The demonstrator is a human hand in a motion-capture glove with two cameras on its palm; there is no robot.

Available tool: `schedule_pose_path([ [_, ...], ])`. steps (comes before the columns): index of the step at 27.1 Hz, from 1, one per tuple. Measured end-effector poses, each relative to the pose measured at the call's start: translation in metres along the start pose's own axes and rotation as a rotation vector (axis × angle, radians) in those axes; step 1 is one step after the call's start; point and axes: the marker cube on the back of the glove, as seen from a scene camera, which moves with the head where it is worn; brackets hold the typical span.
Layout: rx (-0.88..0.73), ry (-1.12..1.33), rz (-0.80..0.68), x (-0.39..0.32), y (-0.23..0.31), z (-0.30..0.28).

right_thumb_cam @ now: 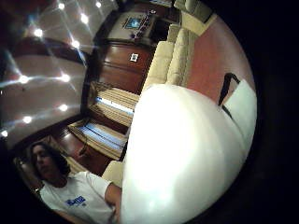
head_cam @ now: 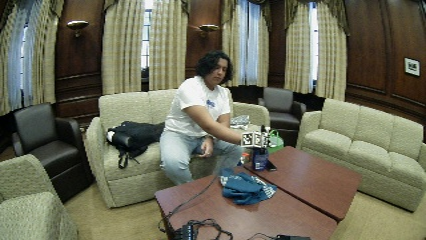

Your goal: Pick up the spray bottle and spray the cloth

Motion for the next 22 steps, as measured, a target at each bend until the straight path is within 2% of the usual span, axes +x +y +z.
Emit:
schedule_pose_path([
  [7,-0.069,-0.046,0.031,0.001,0.003,0.003],
  [12,-0.273,-0.102,0.044,-0.004,0.027,-0.006],
  [16,-0.117,-0.074,0.069,0.002,0.010,-0.001],
  [22,-0.116,-0.076,0.118,0.012,0.020,0.000],
])
